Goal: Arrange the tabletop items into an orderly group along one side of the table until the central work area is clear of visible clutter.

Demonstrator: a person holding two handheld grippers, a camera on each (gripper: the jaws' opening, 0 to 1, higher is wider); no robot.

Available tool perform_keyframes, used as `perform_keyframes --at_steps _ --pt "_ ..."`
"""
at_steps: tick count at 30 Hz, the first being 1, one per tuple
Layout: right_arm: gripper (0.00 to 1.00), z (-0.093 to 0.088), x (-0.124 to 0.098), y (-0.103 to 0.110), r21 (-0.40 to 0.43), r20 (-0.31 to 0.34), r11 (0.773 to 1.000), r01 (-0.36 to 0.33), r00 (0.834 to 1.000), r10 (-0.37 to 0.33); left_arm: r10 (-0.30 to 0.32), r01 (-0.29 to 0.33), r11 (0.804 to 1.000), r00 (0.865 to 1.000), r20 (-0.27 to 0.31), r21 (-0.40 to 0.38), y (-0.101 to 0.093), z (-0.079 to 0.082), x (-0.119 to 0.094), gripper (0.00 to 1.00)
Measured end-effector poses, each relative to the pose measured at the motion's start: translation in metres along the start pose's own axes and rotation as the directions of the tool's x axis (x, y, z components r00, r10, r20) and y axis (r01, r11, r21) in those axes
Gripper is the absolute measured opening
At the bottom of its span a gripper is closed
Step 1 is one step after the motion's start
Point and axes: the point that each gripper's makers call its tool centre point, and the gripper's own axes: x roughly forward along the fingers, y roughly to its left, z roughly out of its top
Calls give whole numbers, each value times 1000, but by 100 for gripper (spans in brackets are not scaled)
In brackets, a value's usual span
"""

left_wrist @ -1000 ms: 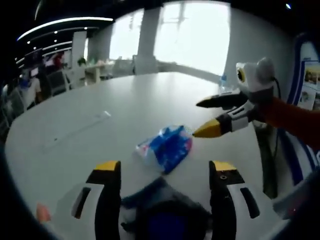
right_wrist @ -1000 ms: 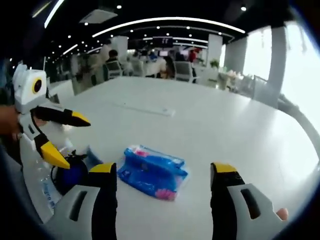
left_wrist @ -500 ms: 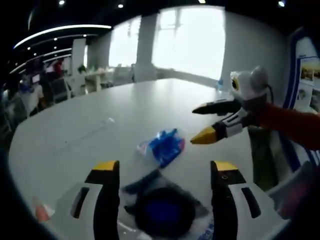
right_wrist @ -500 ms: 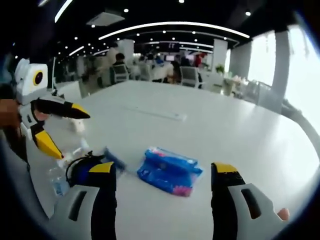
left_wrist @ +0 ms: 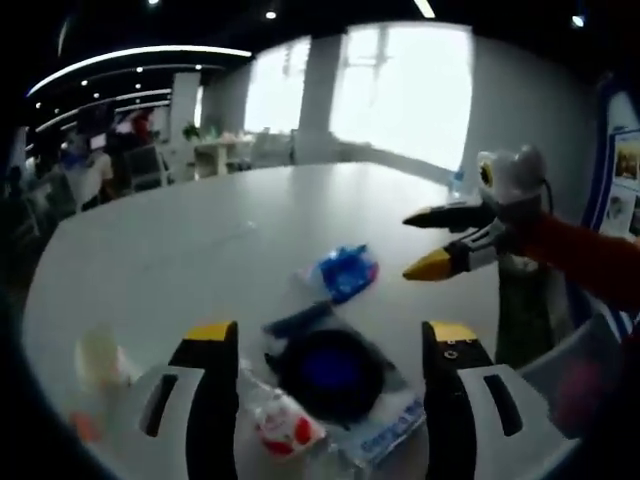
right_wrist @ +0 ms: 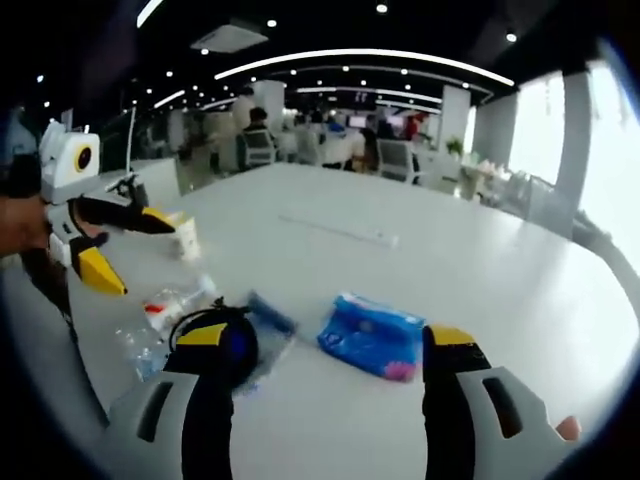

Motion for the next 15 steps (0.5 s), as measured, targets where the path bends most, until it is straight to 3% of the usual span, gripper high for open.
perform_keyframes --at_steps 15 --pt "78 1 -16 51 -43 5 994 -99 995 99 53 -54 998 998 -26 -34 7 -22 -33 75"
